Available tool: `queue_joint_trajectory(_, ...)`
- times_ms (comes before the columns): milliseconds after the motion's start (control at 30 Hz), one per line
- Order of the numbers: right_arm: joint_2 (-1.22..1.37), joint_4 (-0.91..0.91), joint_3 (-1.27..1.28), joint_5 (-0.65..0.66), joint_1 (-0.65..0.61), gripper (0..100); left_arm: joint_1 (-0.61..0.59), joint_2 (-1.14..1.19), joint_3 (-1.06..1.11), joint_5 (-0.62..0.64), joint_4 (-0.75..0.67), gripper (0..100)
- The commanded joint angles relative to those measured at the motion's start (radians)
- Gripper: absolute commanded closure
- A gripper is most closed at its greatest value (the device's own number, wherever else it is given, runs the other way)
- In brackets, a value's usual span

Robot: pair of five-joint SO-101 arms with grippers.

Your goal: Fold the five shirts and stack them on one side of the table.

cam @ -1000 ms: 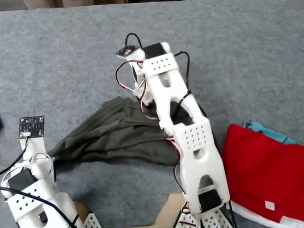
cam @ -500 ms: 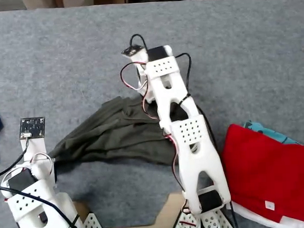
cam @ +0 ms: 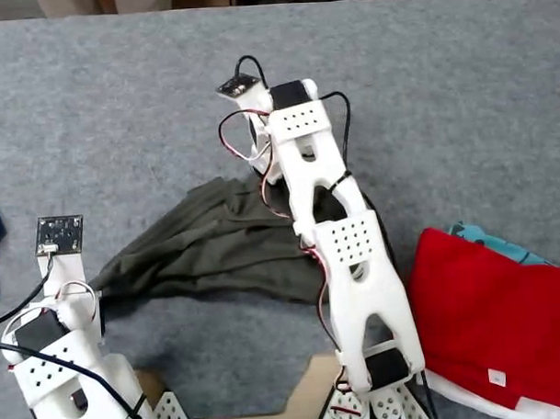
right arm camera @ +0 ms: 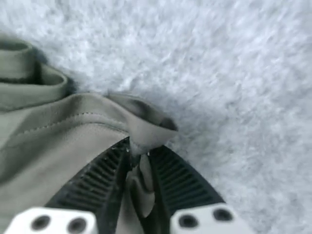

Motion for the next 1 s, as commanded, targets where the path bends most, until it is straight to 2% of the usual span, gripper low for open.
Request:
queue_joint_trajectory(0, -0.085, -0.058, -0.021, 0.020, -0.004, 97.3, 0.002, -0.010, -0.002, 0.008, 0.005, 98)
queue_joint_trajectory(133, -0.065, -0.109, -0.027, 0.028, -0.005, 95.5, 0.005, -0.010, -0.002, 0.008, 0.005, 98)
queue_joint_trajectory(267, -0.038, -0.109, -0.025, 0.028, -0.005, 86.0, 0.005, -0.010, -0.002, 0.011, 0.005, 98)
queue_joint_trajectory(367, -0.035, -0.097, -0.031, 0.052, -0.005, 81.9, 0.006, -0.010, -0.003, 0.060, -0.003, 98)
queue_joint_trajectory(667, -0.027, 0.020, -0.326, 0.074, -0.005, 81.5, 0.009, -0.010, -0.003, 0.063, -0.020, 98)
queue_joint_trajectory(967, -0.027, -0.192, -0.105, 0.025, -0.001, 81.5, 0.009, -0.010, -0.002, 0.063, -0.060, 98)
